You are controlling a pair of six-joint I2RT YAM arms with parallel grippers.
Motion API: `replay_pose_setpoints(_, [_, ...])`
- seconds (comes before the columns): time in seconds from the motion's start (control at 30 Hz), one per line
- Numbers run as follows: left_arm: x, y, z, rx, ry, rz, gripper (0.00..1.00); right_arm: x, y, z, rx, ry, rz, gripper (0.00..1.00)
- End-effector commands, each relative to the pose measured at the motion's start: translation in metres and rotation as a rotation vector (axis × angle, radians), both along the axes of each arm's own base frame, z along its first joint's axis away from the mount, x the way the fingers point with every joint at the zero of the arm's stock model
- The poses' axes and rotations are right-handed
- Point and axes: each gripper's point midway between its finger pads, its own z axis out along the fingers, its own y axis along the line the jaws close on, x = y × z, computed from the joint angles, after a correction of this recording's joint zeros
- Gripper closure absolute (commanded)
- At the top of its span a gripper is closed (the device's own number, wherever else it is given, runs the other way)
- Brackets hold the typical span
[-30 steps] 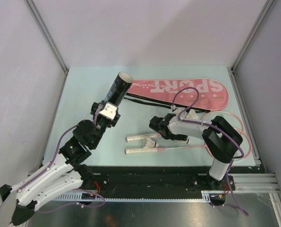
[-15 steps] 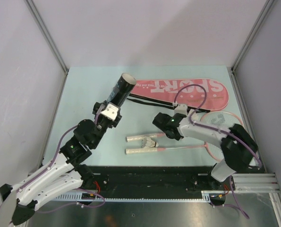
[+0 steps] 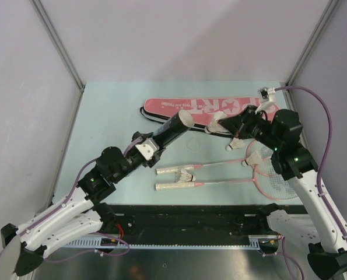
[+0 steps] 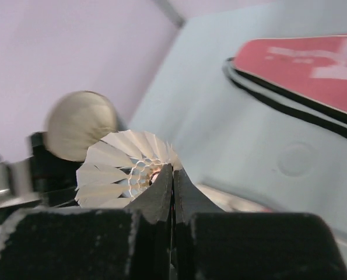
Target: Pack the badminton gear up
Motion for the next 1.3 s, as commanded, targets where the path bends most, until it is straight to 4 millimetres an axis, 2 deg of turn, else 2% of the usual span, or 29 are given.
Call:
replay_pose_setpoints(0.0, [-0.014,-0.019,0.009,-0.016,-0.035,-0.133,0.77,-0.032,0.036,0.051,0.144,-0.105,0.338,1.0])
replay_pose_setpoints(0.13, [-0.018,-0.023,0.004,-0.002,-0.031,-0.158,0.77,-0.036,0.043,0.076,0.213,-0.131,0.395,1.0])
replay_pose_setpoints(0.23, [-0.018,-0.024,0.002,0.006,-0.029,-0.163,0.77,-0.035,0.042,0.088,0.211,-0.153,0.382,1.0])
replay_pose_setpoints(0.33, [-0.019,-0.025,0.001,0.011,-0.029,-0.165,0.77,-0.035,0.04,0.096,0.203,-0.172,0.377,1.0])
replay_pose_setpoints(0.37, [-0.018,-0.025,0.001,0.011,-0.029,-0.163,0.77,-0.035,0.039,0.092,0.177,-0.164,0.368,1.0])
replay_pose_setpoints(0.5, [-0.018,-0.024,0.001,0.014,-0.03,-0.156,0.77,-0.03,0.028,0.098,0.133,-0.184,0.287,1.0])
replay_pose_setpoints(0.57, [-0.017,-0.025,0.0,0.016,-0.028,-0.157,0.77,-0.033,0.032,0.102,0.15,-0.19,0.311,1.0])
replay_pose_setpoints(0.63, [-0.017,-0.025,0.001,0.015,-0.029,-0.157,0.78,-0.034,0.039,0.1,0.154,-0.179,0.332,1.0])
replay_pose_setpoints(0.9, [-0.018,-0.025,0.002,0.013,-0.034,-0.156,0.78,-0.017,0.078,0.059,0.046,-0.114,0.303,0.97])
replay_pose_setpoints(1.0, [-0.019,-0.025,0.003,0.011,-0.036,-0.157,0.79,-0.011,0.087,0.047,0.011,-0.105,0.294,0.85])
replay_pose_setpoints(1.03, [-0.019,-0.025,0.003,0.011,-0.036,-0.157,0.79,-0.011,0.088,0.045,0.003,-0.106,0.3,0.69])
replay_pose_setpoints(1.1, [-0.019,-0.025,0.004,0.008,-0.037,-0.154,0.79,-0.012,0.091,0.037,-0.022,-0.093,0.319,0.59])
replay_pose_setpoints(1.13, [-0.019,-0.024,0.004,0.008,-0.04,-0.15,0.79,-0.012,0.091,0.033,-0.031,-0.086,0.324,0.5])
replay_pose_setpoints(1.23, [-0.018,-0.024,0.005,0.009,-0.04,-0.146,0.79,-0.014,0.091,0.02,-0.069,-0.058,0.342,0.38])
replay_pose_setpoints(1.27, [-0.018,-0.023,0.006,0.006,-0.042,-0.146,0.8,-0.016,0.091,0.016,-0.078,-0.047,0.356,0.37])
